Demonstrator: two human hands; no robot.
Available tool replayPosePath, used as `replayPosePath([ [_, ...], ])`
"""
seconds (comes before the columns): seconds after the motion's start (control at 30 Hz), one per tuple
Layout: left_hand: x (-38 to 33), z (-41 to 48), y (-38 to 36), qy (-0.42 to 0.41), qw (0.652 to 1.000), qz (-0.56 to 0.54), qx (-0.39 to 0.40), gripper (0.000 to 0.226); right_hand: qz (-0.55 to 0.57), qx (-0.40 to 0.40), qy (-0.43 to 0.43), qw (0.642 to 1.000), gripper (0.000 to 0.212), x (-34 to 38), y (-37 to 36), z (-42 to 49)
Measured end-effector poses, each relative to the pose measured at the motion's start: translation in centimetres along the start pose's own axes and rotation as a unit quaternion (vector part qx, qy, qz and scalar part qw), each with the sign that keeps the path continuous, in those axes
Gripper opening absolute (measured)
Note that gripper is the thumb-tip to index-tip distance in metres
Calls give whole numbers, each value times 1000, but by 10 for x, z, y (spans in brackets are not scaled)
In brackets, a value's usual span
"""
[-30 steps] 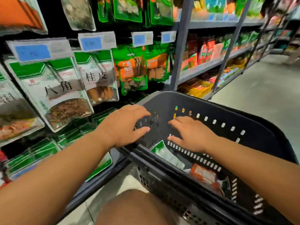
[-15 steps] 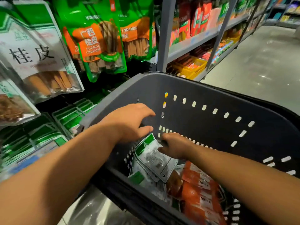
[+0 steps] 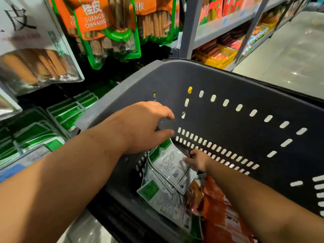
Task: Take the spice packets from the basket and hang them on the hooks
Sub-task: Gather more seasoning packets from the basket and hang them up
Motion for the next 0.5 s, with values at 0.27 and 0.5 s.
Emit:
replayPosePath([
  [0.27,4,2,-4,18,1000,6,23,41,56,-9,-17,998,51,-3,-13,-2],
  [0.5,9,2,-6,51,998,-23,36,40,95,-15,35,995,30,15,7,-12],
])
Point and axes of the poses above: each hand's wrist, its own z-axis towards the middle knuckle, its own y-axis out of the back of the hand, x = y × z, the point moved 6 cm from there along z, towards the middle knuckle, and after that the axes turned 13 degrees about y, right-handed, at the moved point
